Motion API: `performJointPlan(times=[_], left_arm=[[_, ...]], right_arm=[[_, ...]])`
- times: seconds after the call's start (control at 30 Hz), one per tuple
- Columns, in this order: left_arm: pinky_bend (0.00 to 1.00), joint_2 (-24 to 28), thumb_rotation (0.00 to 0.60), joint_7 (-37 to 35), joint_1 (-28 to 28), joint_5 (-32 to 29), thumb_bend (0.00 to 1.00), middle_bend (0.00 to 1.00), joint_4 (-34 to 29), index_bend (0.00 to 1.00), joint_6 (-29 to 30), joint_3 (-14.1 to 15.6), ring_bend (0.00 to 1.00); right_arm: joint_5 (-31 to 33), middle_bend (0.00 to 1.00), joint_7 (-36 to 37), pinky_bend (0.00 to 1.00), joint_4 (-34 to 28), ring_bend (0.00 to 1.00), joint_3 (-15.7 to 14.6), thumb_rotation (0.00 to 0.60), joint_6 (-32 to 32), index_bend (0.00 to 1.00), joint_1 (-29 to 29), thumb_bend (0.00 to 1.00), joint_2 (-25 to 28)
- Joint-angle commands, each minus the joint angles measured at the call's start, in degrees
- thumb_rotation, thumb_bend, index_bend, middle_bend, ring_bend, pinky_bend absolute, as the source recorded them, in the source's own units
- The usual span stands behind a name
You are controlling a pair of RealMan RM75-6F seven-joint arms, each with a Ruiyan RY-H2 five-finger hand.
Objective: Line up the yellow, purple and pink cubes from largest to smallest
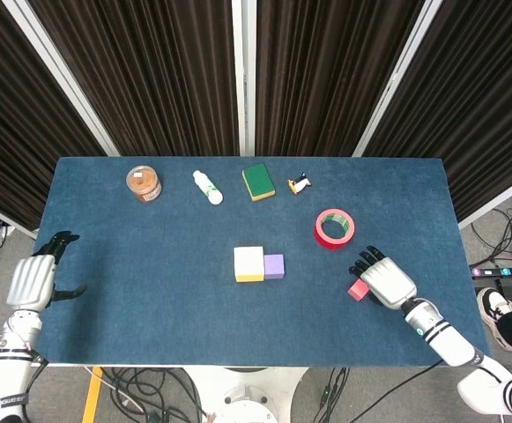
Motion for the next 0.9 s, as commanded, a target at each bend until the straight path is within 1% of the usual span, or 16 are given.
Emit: performJointPlan(times=[0.03, 0.13, 0.23, 0.33, 0.4, 0.53, 0.6, 0.67, 0.73, 0.8, 0.9], left_arm=[[0.44, 0.09, 0.6, -0.31, 0.11, 0.09, 0.06, 0.24, -0.11, 0.24, -0.04, 0.15, 0.29], [0.44, 0.18, 0.6, -0.57, 0.18, 0.04, 0.06, 0.24, -0.1, 0.24, -0.1, 0.2, 0.29], [0.44, 0.19, 0.6, -0.73, 0.13, 0.09, 0.06, 0.24, -0.1, 0.24, -0.28, 0.27, 0.29], [0.44, 0.25, 0.6, -0.78, 0.17, 0.17, 0.06, 0.24, -0.19, 0.24, -0.19, 0.28, 0.29], [0.44, 0.29, 0.6, -0.8, 0.19, 0.14, 0.06, 0.24, -0.23, 0.24, -0.14, 0.26, 0.29], [0.44, 0.32, 0.6, -0.68, 0.24, 0.11, 0.06, 0.24, -0.28, 0.24, -0.02, 0.26, 0.29], [0.44, 0.33, 0.6, -0.66, 0.26, 0.09, 0.06, 0.24, -0.25, 0.24, 0.05, 0.24, 0.29], [0.44, 0.35, 0.6, -0.63, 0.27, 0.03, 0.06, 0.24, -0.2, 0.24, 0.12, 0.17, 0.29], [0.44, 0.35, 0.6, -0.59, 0.24, 0.1, 0.06, 0.24, -0.2, 0.24, 0.31, 0.04, 0.29], [0.44, 0.36, 0.6, -0.53, 0.17, 0.17, 0.06, 0.24, -0.23, 0.24, 0.36, -0.04, 0.29], [0.44, 0.44, 0.6, -0.36, 0.02, 0.48, 0.06, 0.24, -0.23, 0.24, 0.43, -0.12, 0.29]], right_arm=[[-0.44, 0.21, 0.09, 0.04, 0.5, 0.05, -0.11, 0.6, 0.27, 0.32, -0.22, 0.14, -0.52], [-0.73, 0.15, 0.55, 0.0, 0.98, 0.0, -0.3, 0.6, 0.45, 0.33, -0.54, 0.14, -0.97], [-0.79, 0.12, 1.0, 0.0, 1.88, 0.0, -0.22, 0.6, 0.63, 0.36, -0.8, 0.14, -1.55], [-0.68, 0.12, 1.66, 0.0, 2.68, 0.0, -0.15, 0.6, 0.45, 0.39, -0.94, 0.16, -2.15], [-0.75, 0.12, 2.27, 0.0, 2.89, 0.0, -0.08, 0.6, 0.55, 0.42, -1.0, 0.18, -2.44], [-0.73, 0.13, 2.8, 0.0, 2.85, 0.0, 0.4, 0.6, 0.99, 0.53, -1.03, 0.23, -2.63], [-0.31, 0.13, 3.3, 0.0, 2.15, 0.0, 0.93, 0.6, 1.07, 0.55, -0.98, 0.24, -2.47], [0.76, 0.13, 4.16, 0.0, 0.4, 0.0, 2.05, 0.6, 0.57, 0.56, -0.54, 0.24, -2.06], [2.77, 0.13, 4.35, 0.0, -2.39, 0.0, 3.95, 0.6, -0.75, 0.57, 0.36, 0.24, -1.66], [5.13, 0.13, 3.01, 0.0, -4.81, 0.0, 5.83, 0.6, -2.23, 0.57, 1.12, 0.24, -1.55], [10.74, 0.12, -1.48, 0.0, -9.17, 0.0, 9.21, 0.6, -5.94, 0.57, 2.69, 0.24, -1.73]])
